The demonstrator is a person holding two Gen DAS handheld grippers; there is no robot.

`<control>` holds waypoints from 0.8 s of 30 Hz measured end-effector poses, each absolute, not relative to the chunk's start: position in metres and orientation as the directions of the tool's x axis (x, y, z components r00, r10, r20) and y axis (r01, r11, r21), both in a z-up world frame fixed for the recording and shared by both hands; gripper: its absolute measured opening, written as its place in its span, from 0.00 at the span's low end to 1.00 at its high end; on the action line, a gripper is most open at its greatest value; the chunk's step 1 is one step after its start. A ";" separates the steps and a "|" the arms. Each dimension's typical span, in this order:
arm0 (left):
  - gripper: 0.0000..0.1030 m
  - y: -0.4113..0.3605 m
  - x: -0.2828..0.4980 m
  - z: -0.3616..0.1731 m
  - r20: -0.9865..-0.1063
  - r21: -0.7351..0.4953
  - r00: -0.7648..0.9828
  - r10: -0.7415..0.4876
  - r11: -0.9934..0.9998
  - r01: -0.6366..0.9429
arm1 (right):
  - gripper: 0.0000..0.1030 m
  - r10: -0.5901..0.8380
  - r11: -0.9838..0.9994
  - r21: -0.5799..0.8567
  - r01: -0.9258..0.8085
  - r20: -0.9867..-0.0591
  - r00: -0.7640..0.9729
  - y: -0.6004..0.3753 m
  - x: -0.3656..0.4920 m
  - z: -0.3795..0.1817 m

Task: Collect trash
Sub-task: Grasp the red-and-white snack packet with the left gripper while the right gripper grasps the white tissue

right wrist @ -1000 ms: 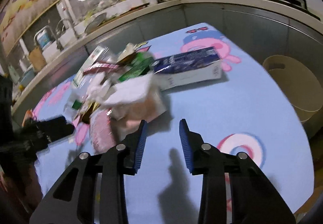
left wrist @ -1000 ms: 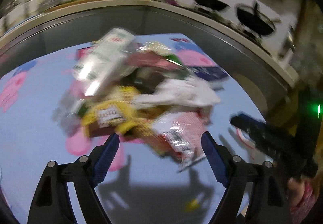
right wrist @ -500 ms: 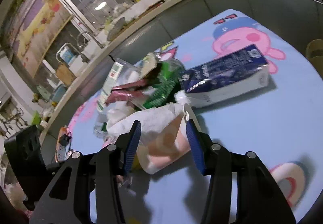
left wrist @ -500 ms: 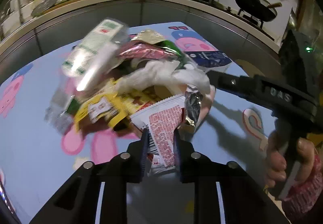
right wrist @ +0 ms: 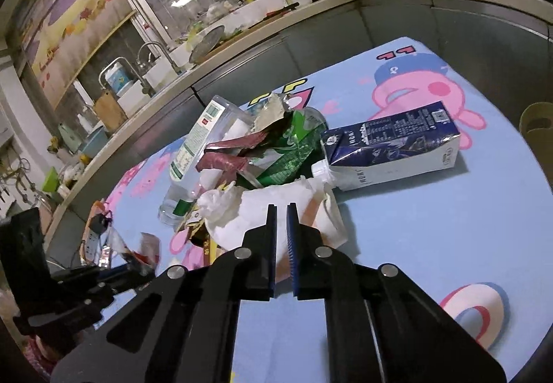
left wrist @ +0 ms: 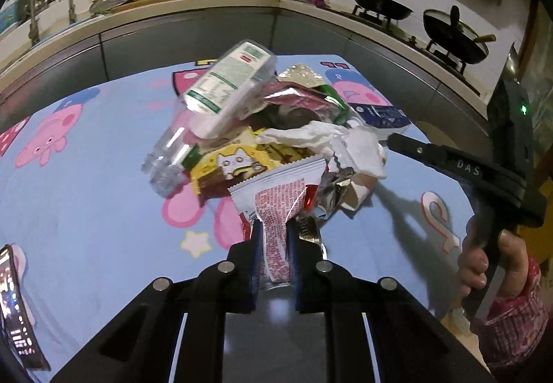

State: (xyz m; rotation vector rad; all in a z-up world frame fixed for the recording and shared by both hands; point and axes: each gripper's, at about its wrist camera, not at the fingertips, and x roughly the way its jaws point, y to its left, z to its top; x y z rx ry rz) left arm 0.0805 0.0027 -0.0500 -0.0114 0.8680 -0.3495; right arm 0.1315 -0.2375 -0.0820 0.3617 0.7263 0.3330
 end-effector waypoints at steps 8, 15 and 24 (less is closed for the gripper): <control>0.14 0.022 0.076 -0.043 -0.731 -0.165 0.616 -0.293 0.952 0.257 | 0.35 0.370 0.913 0.373 -0.165 -0.586 0.721 -0.236 0.122 -0.079; 0.14 0.028 0.075 -0.041 -0.727 -0.172 0.623 -0.289 0.955 0.242 | 0.54 0.354 0.931 0.289 -0.221 -0.572 0.740 -0.223 0.113 -0.069; 0.14 0.026 0.078 -0.043 -0.730 -0.184 0.615 -0.299 0.952 0.245 | 0.56 0.345 0.936 0.177 -0.304 -0.636 0.690 -0.181 0.137 -0.084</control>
